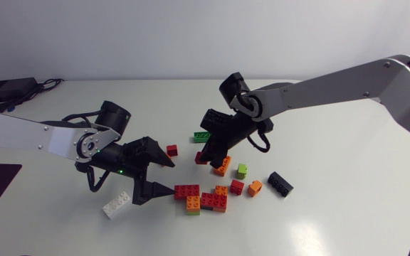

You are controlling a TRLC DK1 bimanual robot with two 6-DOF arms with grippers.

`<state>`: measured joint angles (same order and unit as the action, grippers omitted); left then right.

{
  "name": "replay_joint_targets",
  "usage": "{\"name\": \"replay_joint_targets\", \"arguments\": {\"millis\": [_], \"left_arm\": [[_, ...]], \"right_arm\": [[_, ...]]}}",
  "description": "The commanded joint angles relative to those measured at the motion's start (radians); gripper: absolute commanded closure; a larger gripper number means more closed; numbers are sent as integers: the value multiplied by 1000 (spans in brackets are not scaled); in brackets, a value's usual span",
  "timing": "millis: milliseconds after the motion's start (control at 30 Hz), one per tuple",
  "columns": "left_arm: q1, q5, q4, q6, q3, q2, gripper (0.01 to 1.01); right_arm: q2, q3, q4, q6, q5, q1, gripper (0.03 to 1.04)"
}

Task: Disassemble duplo

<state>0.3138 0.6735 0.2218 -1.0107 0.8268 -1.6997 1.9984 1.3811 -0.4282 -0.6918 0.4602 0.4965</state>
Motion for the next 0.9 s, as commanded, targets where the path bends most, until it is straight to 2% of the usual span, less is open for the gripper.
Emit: {"name": "replay_joint_targets", "arguments": {"millis": [0,33,100,400,500,567,600,633,667,833,867], "left_arm": [[5,-6,11,-34,-17,6,67],[11,-12,11,-39,-18,2,67],[27,-31,13,-60,-22,-8,66],[125,-124,24,-88,-8,-66,74],[137,-146,11,-85,-2,-86,110],[139,-147,11,-81,6,-92,225],[139,-146,11,-78,8,-94,331],[139,-146,7,-74,9,-97,497],[136,-146,2,-66,11,-98,585],[130,-129,5,-39,31,-112,766],[130,-120,7,-35,31,-110,777]], "right_arm": [[16,12,14,25,-2,4,308],[16,12,14,29,-8,4,166],[11,6,12,29,-8,4,66],[-76,-74,17,28,-8,7,66],[-118,-113,22,23,-8,8,66],[-139,-131,26,23,-8,10,66],[-148,-137,26,23,-6,11,66],[-156,-143,26,25,-8,11,66],[-164,-149,28,25,-6,13,66],[-193,-186,31,28,-8,31,66],[-196,-194,31,29,-8,36,67]]}}
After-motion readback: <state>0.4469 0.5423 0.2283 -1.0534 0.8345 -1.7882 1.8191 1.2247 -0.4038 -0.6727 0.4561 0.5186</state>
